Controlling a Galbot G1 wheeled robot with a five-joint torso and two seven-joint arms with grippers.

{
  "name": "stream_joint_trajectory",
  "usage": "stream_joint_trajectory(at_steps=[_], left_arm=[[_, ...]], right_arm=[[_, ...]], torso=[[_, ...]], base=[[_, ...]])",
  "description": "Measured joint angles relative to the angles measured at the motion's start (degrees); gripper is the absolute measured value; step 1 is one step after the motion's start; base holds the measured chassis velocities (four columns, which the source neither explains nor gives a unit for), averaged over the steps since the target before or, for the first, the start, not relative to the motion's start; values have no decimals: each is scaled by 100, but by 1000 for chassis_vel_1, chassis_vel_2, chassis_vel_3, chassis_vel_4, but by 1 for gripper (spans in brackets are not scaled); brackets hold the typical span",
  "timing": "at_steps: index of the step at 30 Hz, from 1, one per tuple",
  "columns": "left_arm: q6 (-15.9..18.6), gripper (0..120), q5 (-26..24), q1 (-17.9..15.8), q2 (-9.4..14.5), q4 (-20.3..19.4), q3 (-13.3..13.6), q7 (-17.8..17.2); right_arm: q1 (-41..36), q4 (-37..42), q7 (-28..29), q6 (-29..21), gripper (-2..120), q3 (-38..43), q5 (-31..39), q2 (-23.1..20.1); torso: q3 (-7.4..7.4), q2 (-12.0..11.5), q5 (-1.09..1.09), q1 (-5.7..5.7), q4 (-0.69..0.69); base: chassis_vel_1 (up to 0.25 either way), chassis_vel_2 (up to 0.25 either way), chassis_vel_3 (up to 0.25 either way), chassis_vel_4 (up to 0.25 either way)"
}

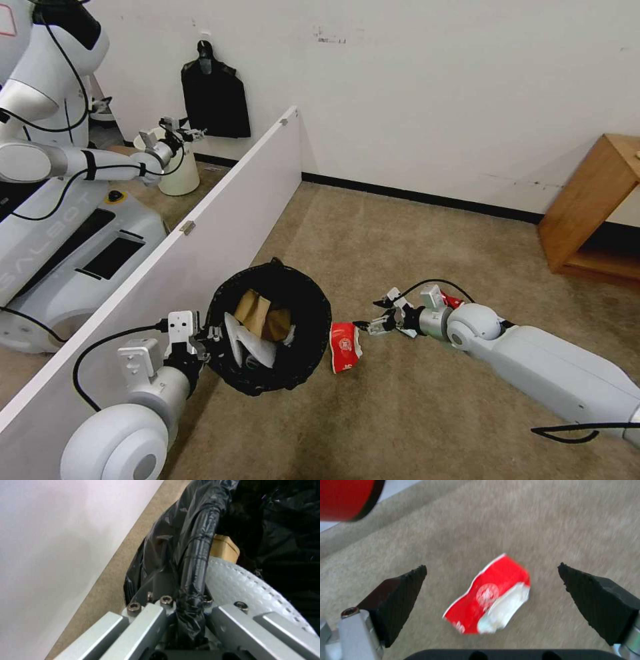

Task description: Pick up the trash bin and place the garbage on the floor into it.

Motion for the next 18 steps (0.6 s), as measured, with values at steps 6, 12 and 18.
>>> stream_joint_trajectory(at_steps=[6, 12, 18], left_arm=[[-3, 0, 0, 17, -6, -17, -19, 0], [-17, 0, -12, 34, 27, -23, -73, 6], [-19, 0, -33, 50, 51, -33, -75, 16]], right_arm=[[2, -27, 212, -370, 100, -47, 373, 59], [-6, -134, 316, -528, 100, -74, 601, 142], [-24, -354, 361, -616, 100, -96, 752, 288]], torso=[[0, 0, 0, 0, 0], [0, 0, 0, 0, 0], [0, 0, 0, 0, 0]], base=[[0, 0, 0, 0], [0, 0, 0, 0], [0, 0, 0, 0]])
